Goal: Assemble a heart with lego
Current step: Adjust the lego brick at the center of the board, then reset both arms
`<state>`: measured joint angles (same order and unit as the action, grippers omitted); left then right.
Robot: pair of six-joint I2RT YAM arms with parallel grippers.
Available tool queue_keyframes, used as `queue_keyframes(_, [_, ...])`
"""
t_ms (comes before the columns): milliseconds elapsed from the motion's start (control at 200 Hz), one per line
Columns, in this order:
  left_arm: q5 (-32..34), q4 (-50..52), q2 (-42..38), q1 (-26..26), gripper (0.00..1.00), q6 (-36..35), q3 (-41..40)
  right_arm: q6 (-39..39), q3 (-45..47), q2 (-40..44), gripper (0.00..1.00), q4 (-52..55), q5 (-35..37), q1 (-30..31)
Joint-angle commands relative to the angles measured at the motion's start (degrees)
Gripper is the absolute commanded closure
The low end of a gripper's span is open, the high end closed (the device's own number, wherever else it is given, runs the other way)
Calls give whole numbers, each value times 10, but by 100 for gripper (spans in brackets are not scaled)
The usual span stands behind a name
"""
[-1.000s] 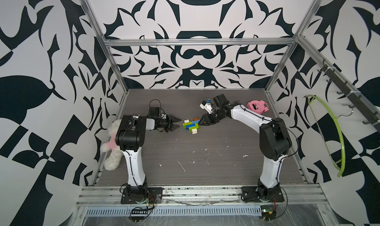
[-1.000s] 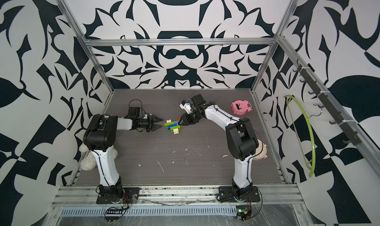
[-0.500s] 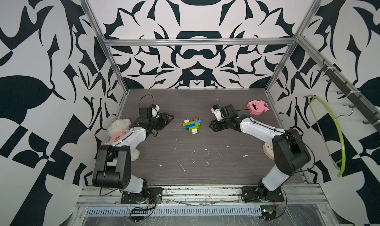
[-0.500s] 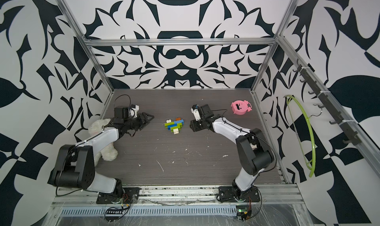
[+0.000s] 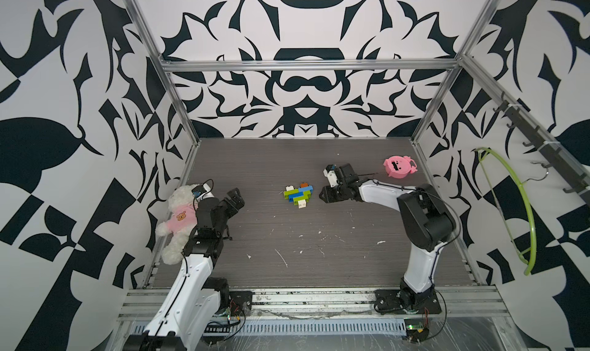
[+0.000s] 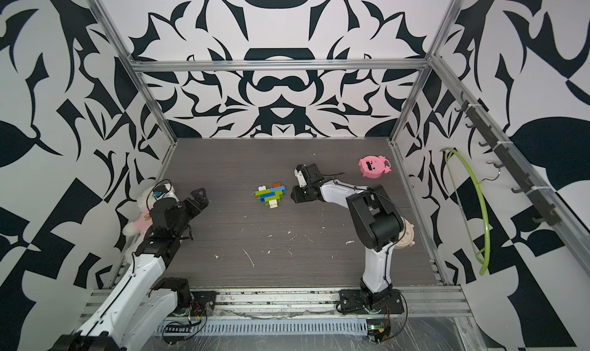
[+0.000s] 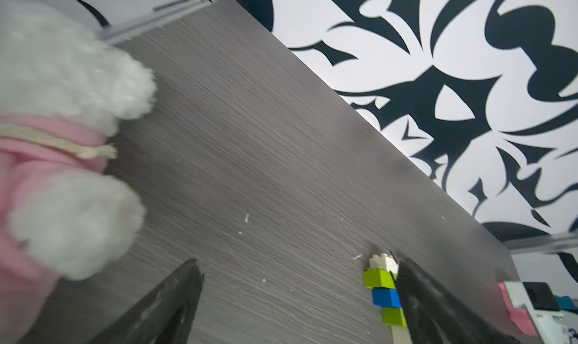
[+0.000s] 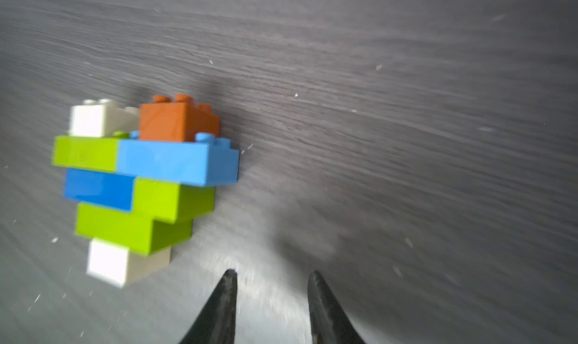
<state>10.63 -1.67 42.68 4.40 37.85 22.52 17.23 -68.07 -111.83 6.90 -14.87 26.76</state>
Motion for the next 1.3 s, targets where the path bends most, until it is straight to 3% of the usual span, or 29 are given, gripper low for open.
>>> queue_keyframes(0, [50,51,-39,-4,1,-15,-5,32,-69,-20,64,3,-42,9])
queue_keyframes(125, [52,71,-66,-4,1,-12,-16,25,-139,-74,65,25,-33,26])
queue_keyframes(285, [54,52,-64,-4,1,-12,-30,32,-261,-156,67,45,-97,45])
queue_keyframes(405, [51,45,-36,-4,1,-39,-17,15,-240,-117,69,32,-50,44])
queue_keyframes(485, [59,38,-13,-4,1,-67,-8,-25,-217,-72,63,54,-33,31])
queue_keyframes(625, [102,-64,19,-4,1,-132,-32,-112,-113,63,54,53,48,15])
queue_keyframes(670, [131,-94,25,-5,1,-140,-40,-140,-59,115,51,27,80,8])
queue_keyframes(755, [136,-166,37,-5,1,-217,-55,-169,52,218,47,-37,147,-10])
queue_keyframes(855, [157,-249,62,-8,1,-286,-82,-186,201,318,37,-172,314,-20])
queue_keyframes(960, [161,-327,119,-29,1,-305,-102,-228,337,363,30,-332,432,-35])
queue_keyframes(1045, [125,-380,174,-54,1,-303,-108,-245,392,369,26,-377,501,-45])
queue_keyframes(1155, [96,-495,253,-73,1,-313,-120,-265,452,371,23,-446,511,-61])
queue_keyframes(1295, [33,-481,288,-78,1,-327,-91,-244,497,348,23,-557,447,-87])
